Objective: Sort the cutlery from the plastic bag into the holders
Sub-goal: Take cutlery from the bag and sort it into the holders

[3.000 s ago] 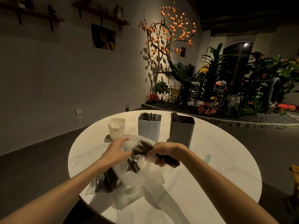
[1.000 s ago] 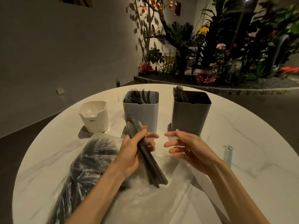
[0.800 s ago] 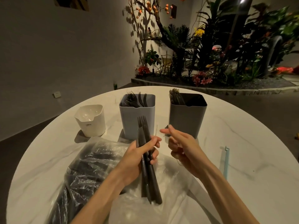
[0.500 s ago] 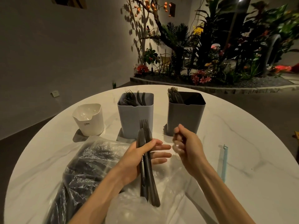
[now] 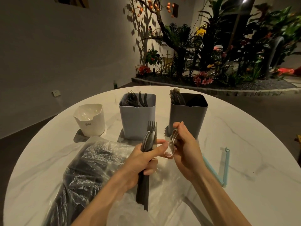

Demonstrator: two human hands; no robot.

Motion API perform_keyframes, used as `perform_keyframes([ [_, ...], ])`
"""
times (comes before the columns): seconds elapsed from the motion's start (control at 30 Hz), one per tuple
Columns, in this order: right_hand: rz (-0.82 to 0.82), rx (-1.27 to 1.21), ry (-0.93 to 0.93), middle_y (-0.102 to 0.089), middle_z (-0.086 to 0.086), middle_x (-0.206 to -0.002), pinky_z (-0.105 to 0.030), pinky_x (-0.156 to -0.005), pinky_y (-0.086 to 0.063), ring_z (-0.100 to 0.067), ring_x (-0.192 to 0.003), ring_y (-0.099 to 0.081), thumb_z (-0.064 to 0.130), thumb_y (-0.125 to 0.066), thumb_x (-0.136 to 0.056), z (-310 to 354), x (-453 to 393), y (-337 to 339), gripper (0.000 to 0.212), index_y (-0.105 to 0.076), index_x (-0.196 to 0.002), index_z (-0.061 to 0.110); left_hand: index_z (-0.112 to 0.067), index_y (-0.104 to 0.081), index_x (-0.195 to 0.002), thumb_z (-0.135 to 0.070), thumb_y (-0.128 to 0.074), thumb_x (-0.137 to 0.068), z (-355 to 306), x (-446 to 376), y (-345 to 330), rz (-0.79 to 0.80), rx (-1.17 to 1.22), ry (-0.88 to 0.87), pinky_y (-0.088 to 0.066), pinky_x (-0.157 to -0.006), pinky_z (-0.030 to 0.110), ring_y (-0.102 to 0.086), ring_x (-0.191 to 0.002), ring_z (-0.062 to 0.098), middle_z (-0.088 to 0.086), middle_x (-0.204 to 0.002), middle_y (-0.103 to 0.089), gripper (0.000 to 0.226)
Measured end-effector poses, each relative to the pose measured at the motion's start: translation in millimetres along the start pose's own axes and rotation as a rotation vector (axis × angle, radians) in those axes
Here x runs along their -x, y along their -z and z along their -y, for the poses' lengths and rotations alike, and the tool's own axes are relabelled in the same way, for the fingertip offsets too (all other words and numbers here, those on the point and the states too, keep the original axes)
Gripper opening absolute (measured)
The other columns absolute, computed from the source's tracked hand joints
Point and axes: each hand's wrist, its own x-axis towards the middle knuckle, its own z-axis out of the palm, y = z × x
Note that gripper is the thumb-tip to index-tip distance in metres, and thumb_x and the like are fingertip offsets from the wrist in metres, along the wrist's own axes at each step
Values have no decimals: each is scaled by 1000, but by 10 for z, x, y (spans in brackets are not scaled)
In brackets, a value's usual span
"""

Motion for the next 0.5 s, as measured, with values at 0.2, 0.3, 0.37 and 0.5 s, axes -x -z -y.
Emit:
perform_keyframes([
  [0.2,40,280,127,-61,-8,-78,-23,-62,-43,-18,-71,-49,39,-62,-94,-18,-40,81,28,-77,-88,16,-5,-70,-105,-31,-74,-86,14,-44,81,-116,7,-134,-28,-37,18,-36,-36,9,14,-81,-71,33],
  [0.3,142,388,203,-73,-4,-78,-22,-56,-49,-19,-64,-59,30,-68,-92,31,-19,141,17,-80,-90,18,-3,-72,-99,-25,-76,-84,-36,-69,154,-187,124,-207,-25,-36,20,-36,-35,9,9,-70,-61,27],
  [0.37,227,519,267,-76,2,-80,-23,-64,-56,-16,-71,-69,28,-68,-92,42,12,130,14,-80,-96,22,2,-69,-100,-21,-74,-87,-81,-72,199,-213,174,-234,-26,-35,18,-37,-35,9,7,-66,-56,27],
  [0.5,279,855,393,-73,25,-83,-19,-77,-53,-4,-90,-66,42,-73,-86,-32,59,70,10,-78,-95,40,7,-67,-103,-28,-76,-85,-146,-35,283,-231,90,-252,-30,-38,20,-38,-39,12,5,-62,-51,40],
])
